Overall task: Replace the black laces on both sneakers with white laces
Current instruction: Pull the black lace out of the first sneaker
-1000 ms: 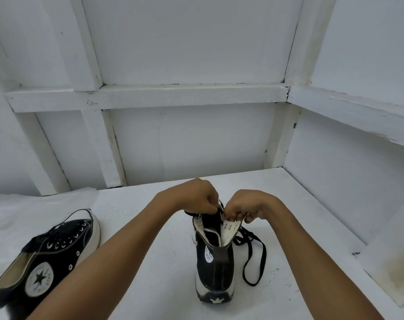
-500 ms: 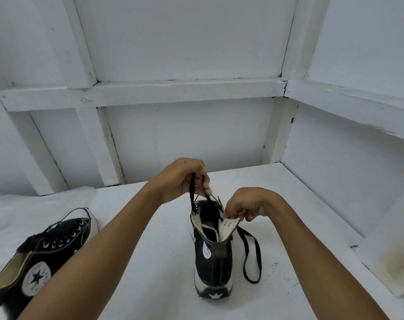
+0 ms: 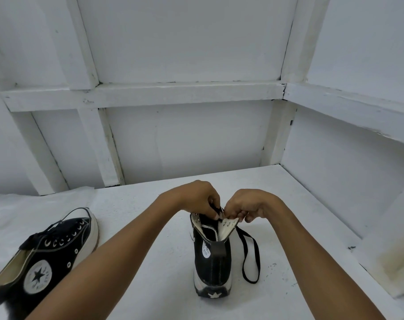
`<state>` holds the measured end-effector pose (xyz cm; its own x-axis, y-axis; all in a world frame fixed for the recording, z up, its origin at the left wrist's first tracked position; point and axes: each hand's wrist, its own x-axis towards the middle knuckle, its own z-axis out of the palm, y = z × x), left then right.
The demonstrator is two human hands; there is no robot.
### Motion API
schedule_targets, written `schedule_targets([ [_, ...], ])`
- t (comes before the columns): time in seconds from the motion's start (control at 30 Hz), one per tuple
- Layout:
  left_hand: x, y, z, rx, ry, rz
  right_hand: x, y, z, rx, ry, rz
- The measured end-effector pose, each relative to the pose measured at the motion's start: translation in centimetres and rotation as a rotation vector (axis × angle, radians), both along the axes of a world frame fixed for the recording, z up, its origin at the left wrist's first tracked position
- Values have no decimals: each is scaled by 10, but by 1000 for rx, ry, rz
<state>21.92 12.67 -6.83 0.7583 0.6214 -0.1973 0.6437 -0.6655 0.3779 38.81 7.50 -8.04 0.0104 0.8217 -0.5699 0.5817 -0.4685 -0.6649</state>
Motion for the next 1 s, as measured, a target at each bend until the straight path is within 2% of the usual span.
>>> schedule_targets([
  [0.23,-8,5,2,16,6,1,2,0,-4,15,4,-12],
  [0.3,-12,6,4,9,-42,19,2,0,-4,13,3,-10],
  [0.4,-18,9,4,-180,-322,111,1,0,-4,8,-3,-1],
  [0.5,-22,7,4,-582,-725,173,1,1,-4,12,-2,-2],
  [0.6,-23,6,4,-726,-865,216,1,1,-4,21,-4,6],
  [0.67,-21,7,2,-696,-812,272,0,1,-4,26,-9,7],
  [0.77,-17,7,-3,-477,-536,276,1,0,-4,29,-12,7],
  [0.9,-10,-1,-4,-134,-57,53,1,0,-3,32,-11,8],
  [1.0,-6,-4,-3,-68,34,-17,1,-1,-4,33,-17,9],
])
